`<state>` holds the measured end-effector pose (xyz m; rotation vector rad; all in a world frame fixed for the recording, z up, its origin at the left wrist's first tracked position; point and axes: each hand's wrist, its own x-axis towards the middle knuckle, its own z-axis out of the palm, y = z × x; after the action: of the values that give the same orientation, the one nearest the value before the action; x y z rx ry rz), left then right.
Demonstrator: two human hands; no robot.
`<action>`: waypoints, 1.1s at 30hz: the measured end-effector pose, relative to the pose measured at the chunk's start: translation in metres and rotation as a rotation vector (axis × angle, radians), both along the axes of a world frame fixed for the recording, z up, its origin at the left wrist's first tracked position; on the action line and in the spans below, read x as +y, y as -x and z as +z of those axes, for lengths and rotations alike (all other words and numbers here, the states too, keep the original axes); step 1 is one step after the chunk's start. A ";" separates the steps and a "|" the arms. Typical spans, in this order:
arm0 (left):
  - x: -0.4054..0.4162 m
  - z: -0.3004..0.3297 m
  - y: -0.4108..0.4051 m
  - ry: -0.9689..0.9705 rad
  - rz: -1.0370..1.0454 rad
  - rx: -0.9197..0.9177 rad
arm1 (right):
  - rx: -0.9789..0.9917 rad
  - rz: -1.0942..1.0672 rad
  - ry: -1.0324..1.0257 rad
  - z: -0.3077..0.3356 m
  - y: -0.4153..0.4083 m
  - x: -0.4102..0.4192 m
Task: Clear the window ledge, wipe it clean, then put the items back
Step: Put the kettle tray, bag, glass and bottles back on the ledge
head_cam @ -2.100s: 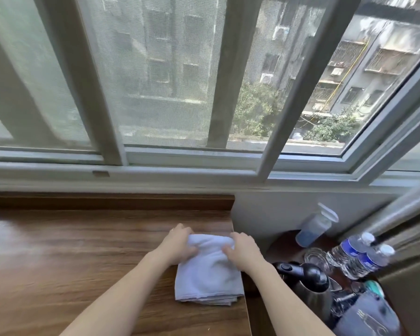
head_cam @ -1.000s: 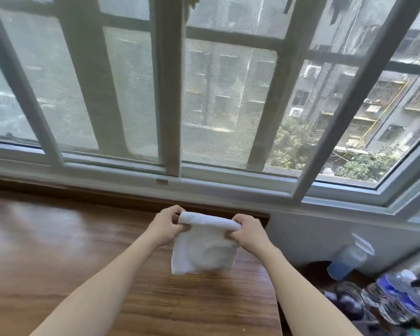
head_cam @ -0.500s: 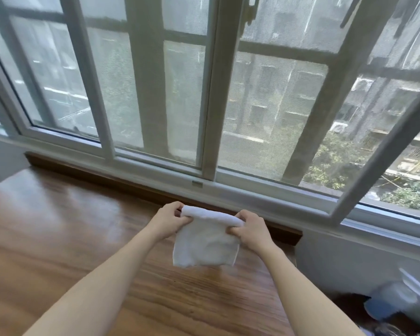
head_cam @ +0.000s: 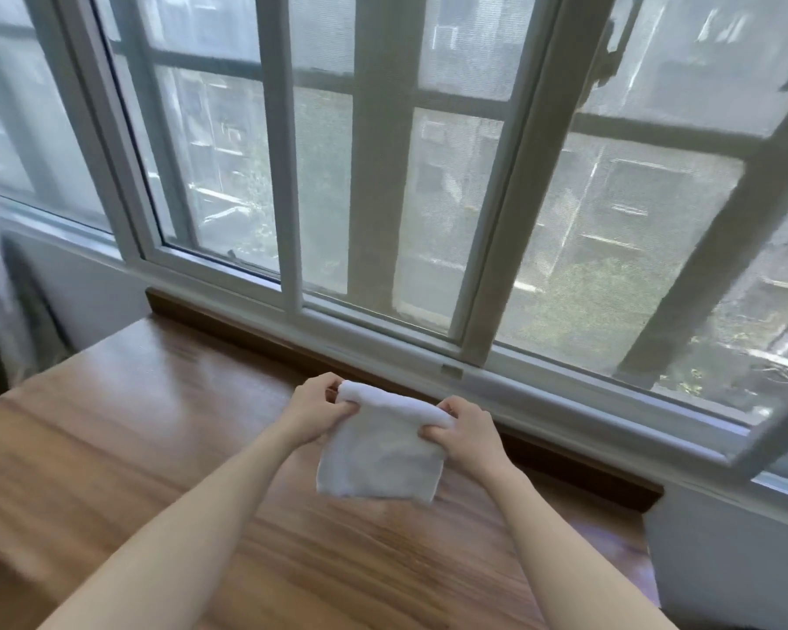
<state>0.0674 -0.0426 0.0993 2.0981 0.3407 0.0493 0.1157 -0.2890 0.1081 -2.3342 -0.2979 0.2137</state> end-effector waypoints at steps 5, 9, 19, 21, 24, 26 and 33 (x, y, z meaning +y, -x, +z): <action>0.078 -0.002 0.002 -0.028 -0.001 0.022 | 0.029 -0.036 -0.049 -0.006 0.008 0.080; 0.143 -0.009 0.003 -0.011 -0.040 0.042 | 0.036 -0.074 -0.039 -0.013 0.017 0.140; 0.224 -0.016 0.002 -0.015 -0.044 0.069 | 0.041 -0.076 0.019 -0.020 0.025 0.224; 0.229 -0.015 -0.003 -0.029 -0.049 0.055 | 0.046 -0.075 0.012 -0.021 0.020 0.230; 0.234 -0.018 -0.007 -0.015 -0.039 0.040 | 0.069 -0.058 -0.003 -0.025 0.010 0.235; 0.238 -0.021 -0.009 -0.003 -0.031 0.039 | 0.072 -0.044 -0.005 -0.027 0.001 0.239; 0.258 -0.039 -0.034 0.012 -0.029 0.079 | 0.118 -0.057 0.016 -0.038 -0.018 0.260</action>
<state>0.1018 0.2151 0.0607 2.0960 0.3574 -0.0526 0.1334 -0.0287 0.0703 -2.3310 -0.1721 0.3253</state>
